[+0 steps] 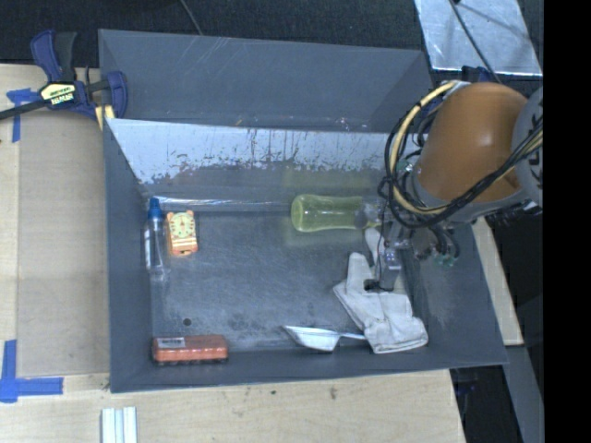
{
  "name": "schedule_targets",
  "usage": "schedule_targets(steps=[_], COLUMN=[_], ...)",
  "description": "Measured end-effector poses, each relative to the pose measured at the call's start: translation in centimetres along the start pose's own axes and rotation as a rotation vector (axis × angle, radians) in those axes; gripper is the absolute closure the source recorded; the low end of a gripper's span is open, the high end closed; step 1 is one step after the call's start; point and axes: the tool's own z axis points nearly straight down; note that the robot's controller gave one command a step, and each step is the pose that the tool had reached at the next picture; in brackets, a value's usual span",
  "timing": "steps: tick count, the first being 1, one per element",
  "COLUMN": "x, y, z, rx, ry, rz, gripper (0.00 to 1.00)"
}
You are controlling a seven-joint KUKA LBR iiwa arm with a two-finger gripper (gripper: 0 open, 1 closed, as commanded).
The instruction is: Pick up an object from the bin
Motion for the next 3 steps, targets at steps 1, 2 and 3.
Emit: schedule_targets(steps=[1, 2, 3], x=[-1.7, -2.0, -0.5], y=[-0.5, -2.8, -3.4], z=[4.2, 7.6, 9.7], rx=[0.001, 0.0, 0.002], ry=[-0.002, 0.001, -0.006], rz=[-0.01, 0.095, 0.073], gripper=[0.0, 0.0, 1.0])
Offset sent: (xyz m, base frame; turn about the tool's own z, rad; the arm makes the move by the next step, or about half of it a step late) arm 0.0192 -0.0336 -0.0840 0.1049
